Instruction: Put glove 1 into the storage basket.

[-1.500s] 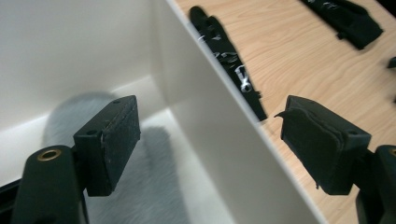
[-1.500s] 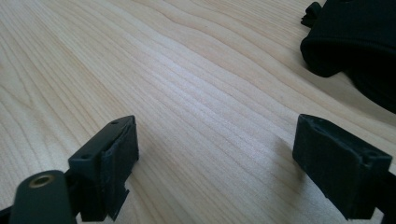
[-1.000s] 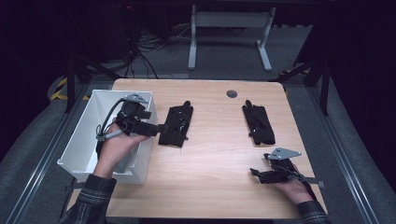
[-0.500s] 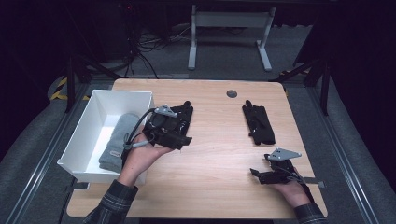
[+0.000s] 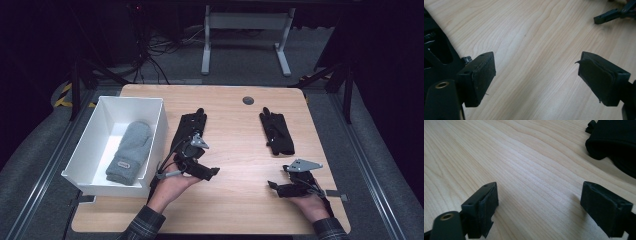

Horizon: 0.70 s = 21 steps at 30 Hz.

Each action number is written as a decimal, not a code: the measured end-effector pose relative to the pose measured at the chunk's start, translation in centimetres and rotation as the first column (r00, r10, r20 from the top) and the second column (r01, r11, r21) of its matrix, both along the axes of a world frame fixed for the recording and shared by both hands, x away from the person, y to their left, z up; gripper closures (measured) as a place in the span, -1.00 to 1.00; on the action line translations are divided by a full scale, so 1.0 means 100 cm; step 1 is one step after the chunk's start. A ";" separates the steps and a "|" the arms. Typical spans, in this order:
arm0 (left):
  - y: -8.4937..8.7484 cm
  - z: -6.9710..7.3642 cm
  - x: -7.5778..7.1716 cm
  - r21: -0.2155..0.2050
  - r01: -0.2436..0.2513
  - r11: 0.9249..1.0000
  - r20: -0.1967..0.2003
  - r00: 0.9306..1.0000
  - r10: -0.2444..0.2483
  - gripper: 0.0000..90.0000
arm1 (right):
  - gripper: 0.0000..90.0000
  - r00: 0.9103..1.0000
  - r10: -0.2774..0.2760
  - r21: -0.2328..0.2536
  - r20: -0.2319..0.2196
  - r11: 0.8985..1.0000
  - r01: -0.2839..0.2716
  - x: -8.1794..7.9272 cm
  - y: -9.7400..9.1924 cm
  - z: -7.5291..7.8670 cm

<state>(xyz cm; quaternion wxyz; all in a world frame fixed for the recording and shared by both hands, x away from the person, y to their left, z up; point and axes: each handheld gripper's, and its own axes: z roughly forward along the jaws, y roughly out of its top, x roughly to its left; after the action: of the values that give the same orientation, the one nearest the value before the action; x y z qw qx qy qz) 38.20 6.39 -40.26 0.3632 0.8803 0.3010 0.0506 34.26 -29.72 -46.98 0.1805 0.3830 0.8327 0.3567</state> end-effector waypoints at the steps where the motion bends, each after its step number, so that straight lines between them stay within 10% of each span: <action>1: 0.000 -0.004 -0.001 0.005 0.002 1.000 0.006 1.000 -0.003 -0.66 | -0.61 1.000 0.003 -0.001 -0.005 1.000 -0.003 0.000 0.000 0.001; 21: 0.011 -0.056 -0.010 0.083 0.007 0.996 0.047 0.999 -0.011 -0.74 | 0.57 1.000 0.009 0.027 -0.021 1.000 -0.008 0.010 -0.007 0.023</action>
<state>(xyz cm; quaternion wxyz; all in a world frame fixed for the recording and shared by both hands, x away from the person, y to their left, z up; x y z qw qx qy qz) 37.23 7.50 -45.90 0.3334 0.8946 0.2861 0.0821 35.24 -30.42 -44.66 0.1652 0.3856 0.8313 0.3646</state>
